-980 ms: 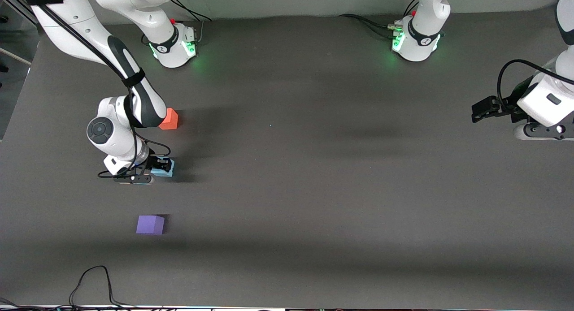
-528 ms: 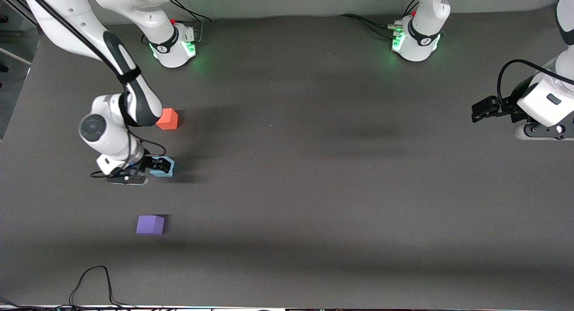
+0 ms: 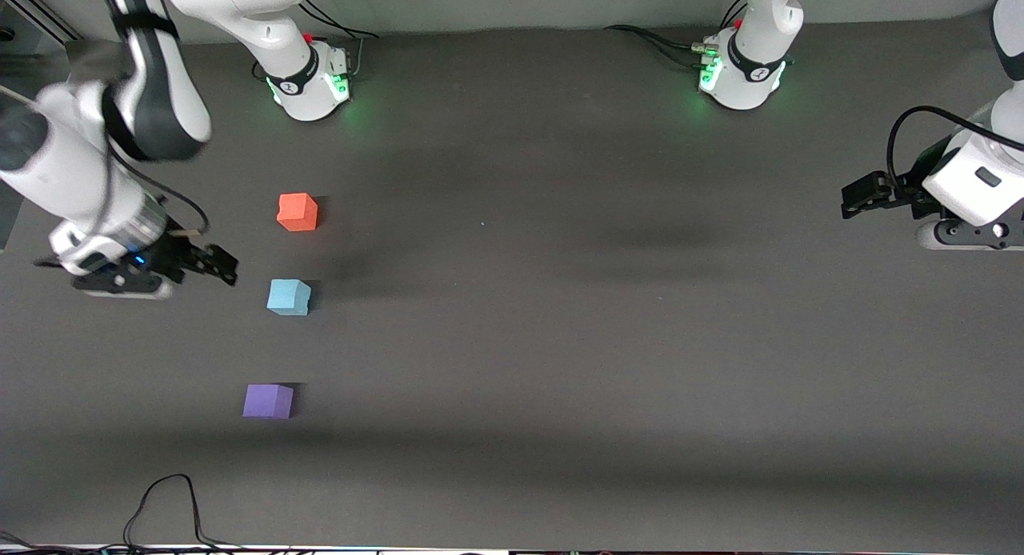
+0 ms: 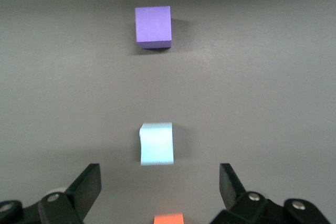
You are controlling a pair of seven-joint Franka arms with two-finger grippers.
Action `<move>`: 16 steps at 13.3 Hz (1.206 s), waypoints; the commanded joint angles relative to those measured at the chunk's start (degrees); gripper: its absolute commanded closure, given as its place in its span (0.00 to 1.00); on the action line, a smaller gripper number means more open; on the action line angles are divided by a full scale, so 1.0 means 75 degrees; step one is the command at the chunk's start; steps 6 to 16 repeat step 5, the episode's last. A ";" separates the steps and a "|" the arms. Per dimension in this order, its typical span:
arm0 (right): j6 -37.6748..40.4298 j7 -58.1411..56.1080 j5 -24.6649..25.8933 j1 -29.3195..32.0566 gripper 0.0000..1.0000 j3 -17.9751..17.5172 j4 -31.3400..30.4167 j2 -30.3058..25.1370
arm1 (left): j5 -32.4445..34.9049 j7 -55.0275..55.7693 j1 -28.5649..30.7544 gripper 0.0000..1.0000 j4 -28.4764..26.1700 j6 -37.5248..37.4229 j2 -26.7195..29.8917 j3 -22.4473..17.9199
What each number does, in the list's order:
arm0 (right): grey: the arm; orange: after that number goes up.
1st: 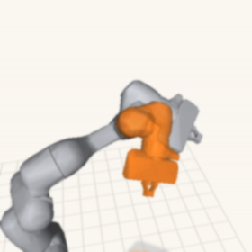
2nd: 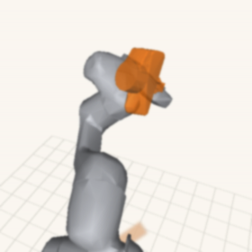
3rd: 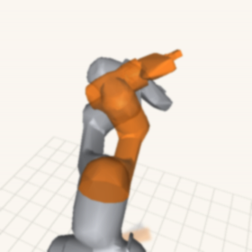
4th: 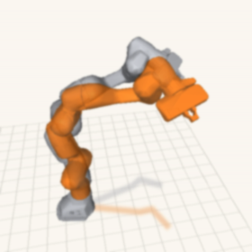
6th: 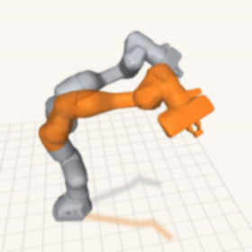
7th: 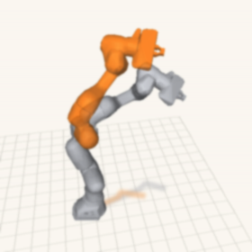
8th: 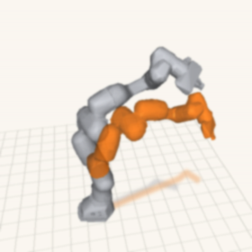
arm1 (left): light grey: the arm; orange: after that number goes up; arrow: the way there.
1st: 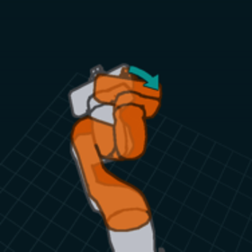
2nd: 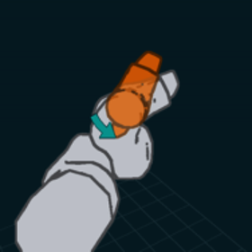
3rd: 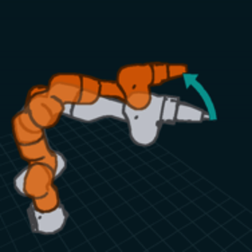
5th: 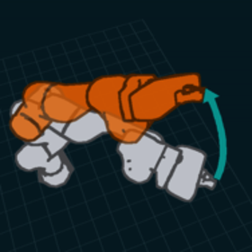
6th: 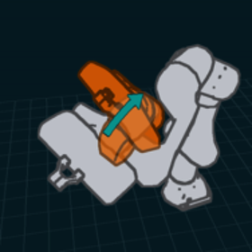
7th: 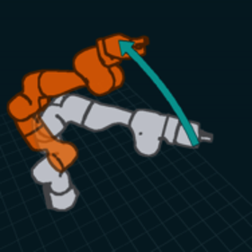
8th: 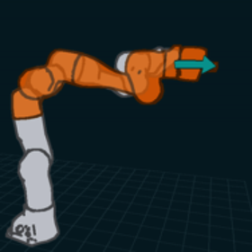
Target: Place blue block between orange and purple blocks
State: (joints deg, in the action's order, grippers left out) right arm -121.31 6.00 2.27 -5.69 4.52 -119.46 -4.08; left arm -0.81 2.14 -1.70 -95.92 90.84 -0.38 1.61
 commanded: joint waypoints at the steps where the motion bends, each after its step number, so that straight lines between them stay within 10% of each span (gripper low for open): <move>1: 0.1579 -0.0262 -0.0209 -0.0179 0.00 0.0018 0.0854 -0.0661 | 0.0037 0.0020 -0.0078 0.00 -0.0043 -0.0019 0.0109 -0.0051; 16: 0.2554 -0.0250 -0.0232 -0.0237 0.00 0.0018 0.1068 -0.1528 | 0.0037 0.0020 -0.0078 0.00 -0.0043 -0.0019 0.0097 -0.0051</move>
